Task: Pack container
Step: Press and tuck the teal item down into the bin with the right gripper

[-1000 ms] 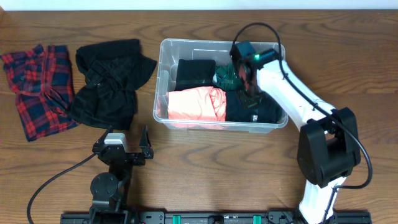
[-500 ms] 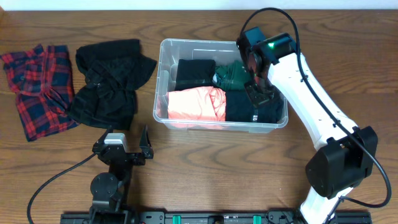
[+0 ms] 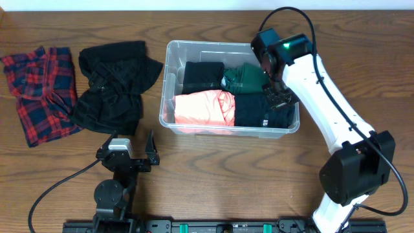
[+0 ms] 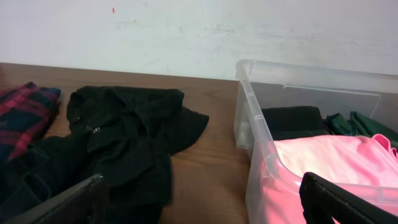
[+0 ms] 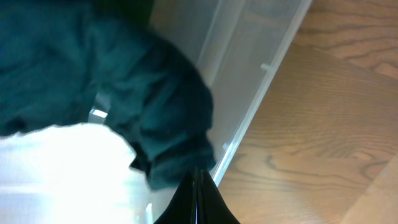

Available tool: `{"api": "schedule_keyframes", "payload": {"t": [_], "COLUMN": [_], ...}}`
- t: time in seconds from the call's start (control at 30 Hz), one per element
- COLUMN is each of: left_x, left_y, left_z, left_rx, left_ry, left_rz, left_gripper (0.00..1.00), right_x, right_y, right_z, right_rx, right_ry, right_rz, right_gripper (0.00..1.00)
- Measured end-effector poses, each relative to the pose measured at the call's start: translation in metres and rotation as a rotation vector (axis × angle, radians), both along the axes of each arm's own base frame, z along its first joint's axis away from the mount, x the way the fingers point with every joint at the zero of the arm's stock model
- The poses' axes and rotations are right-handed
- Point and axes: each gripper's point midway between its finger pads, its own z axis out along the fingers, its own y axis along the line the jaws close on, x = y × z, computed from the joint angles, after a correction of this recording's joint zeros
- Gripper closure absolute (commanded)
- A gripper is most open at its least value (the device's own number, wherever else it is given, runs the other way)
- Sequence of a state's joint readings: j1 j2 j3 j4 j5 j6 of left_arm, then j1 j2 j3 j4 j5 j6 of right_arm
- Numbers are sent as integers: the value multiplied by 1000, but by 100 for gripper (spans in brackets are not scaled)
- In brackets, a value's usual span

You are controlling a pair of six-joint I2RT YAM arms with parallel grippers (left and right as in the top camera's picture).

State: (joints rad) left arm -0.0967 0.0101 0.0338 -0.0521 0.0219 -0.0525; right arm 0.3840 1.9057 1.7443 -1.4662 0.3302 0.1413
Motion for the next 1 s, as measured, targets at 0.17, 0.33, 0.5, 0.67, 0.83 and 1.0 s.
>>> {"api": "schedule_keyframes", "payload": {"t": [0.17,0.33,0.5,0.67,0.83,1.0], "left_x": [0,0,0,0,0,0], "left_y": [0,0,0,0,0,0], "left_z": [0,0,0,0,0,0], "left_rx": [0,0,0,0,0,0], "left_ry": [0,0,0,0,0,0], "left_rz": [0,0,0,0,0,0], "left_gripper": [2,2,2,2,2,2], "right_x": [-2,-5,-3,-4,-4,-5], "right_y": [-6,-3,7,15,16,16], "right_z": [-21,-44,-66,-86,-96,-91], "right_rx": [-9,9,49,71,79,78], "right_ry": [13,26,4,-10,-21,-12], "right_rz": [-16,-16,-5,9,9,8], "right_gripper": [99,99,99,99,99,90]}}
